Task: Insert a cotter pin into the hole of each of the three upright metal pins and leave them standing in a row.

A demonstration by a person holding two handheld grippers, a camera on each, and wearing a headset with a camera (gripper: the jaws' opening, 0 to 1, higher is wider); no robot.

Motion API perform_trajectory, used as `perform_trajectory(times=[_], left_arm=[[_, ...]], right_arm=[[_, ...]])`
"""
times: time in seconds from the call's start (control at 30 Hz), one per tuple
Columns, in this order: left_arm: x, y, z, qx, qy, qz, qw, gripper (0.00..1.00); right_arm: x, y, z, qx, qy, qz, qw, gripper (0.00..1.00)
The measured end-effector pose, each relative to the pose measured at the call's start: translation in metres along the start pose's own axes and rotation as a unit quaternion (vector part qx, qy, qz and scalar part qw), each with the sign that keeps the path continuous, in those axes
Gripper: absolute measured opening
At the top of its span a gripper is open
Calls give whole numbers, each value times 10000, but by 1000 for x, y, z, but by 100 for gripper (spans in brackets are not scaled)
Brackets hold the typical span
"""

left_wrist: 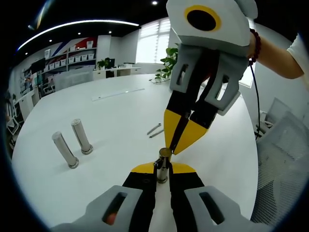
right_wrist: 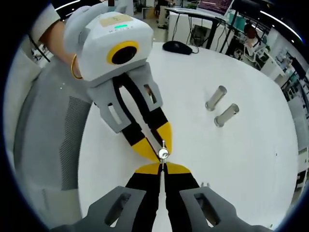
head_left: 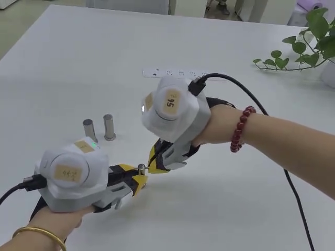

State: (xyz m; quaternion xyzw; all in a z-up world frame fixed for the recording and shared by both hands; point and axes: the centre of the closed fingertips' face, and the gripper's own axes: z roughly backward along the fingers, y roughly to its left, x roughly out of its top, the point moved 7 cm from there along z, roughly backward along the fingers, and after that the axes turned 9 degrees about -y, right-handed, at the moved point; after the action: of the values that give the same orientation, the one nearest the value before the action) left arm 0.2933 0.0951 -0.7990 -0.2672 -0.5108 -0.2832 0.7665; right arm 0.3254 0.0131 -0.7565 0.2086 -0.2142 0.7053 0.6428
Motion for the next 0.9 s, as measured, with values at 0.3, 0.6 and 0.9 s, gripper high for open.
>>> perform_trajectory(times=[0.3,0.6,0.9], left_arm=[[-2,1,0,9,-54,172,9998,8],[-3,-1,0,39,-83,82,9999,8],[-4,-1,0,52,-84,79,9999,8]], right_arm=[[0,2,2,-30,-200,-150,9997,6],[-12,0,11,-180,-228,-407,9987,11],[-12,4,8,-167,-459,-473,9977,6]])
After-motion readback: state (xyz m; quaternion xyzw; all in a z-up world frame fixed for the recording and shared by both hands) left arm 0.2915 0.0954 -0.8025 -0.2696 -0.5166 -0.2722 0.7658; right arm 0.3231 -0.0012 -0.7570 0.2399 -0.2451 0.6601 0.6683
